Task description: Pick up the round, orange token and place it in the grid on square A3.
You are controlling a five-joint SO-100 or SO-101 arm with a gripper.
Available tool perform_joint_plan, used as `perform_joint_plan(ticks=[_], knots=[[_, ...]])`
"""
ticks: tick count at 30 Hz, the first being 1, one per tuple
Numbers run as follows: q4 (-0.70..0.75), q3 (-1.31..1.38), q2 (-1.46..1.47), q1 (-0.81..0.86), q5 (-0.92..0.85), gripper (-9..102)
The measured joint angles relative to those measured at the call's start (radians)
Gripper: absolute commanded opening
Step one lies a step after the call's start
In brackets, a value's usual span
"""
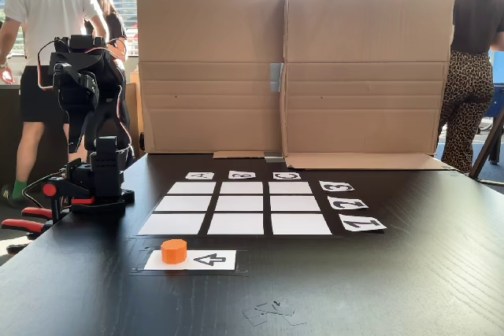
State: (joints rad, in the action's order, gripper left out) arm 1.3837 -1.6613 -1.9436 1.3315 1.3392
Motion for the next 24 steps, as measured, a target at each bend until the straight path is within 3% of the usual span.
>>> perform_joint_plan(ticks=[11,24], knots=[[-0.011,0.060,0.262,-0.097,-0.005,97],[0.091,0.305,0.574,-0.255,0.008,97]])
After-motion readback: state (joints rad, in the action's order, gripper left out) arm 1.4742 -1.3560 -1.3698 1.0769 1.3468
